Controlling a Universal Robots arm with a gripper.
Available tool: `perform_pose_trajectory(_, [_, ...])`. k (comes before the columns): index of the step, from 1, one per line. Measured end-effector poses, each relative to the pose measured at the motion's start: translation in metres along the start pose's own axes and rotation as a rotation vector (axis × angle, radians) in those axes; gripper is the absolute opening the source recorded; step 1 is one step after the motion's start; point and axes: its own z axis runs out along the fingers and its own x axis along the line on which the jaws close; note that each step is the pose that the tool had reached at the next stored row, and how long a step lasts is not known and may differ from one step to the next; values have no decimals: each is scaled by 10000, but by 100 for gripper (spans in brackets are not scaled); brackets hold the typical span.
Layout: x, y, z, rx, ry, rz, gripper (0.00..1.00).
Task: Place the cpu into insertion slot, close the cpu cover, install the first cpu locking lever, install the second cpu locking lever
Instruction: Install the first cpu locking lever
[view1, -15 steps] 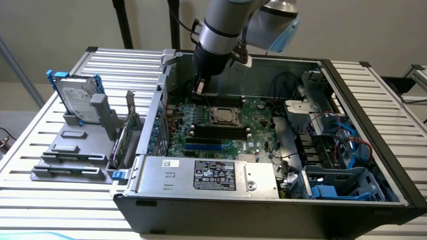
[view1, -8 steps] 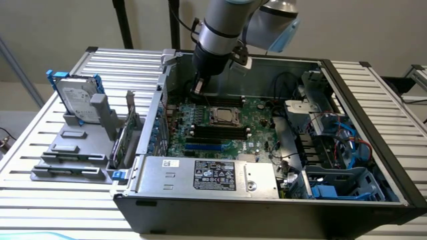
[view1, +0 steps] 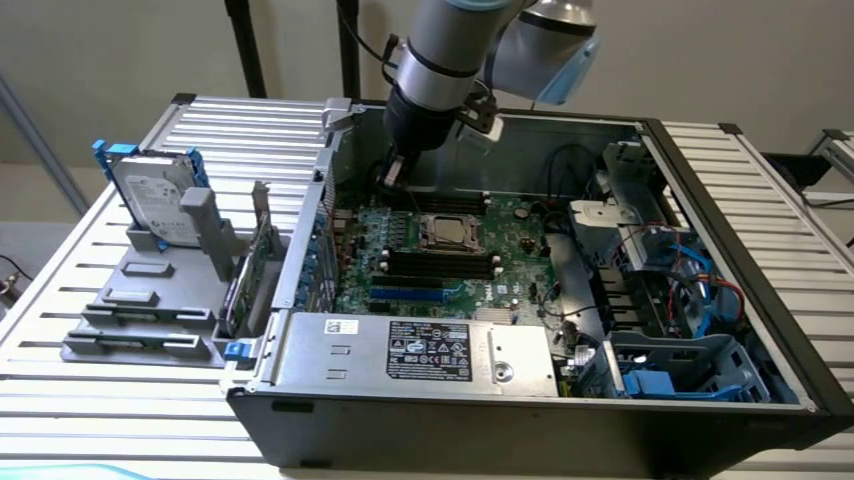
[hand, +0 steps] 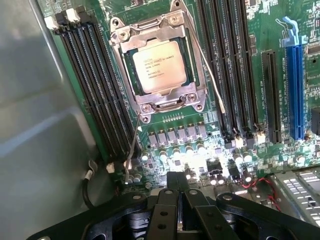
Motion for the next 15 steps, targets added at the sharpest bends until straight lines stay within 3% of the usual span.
perform_pose_trajectory(15, [-4,-13,4,122,438,1255,11])
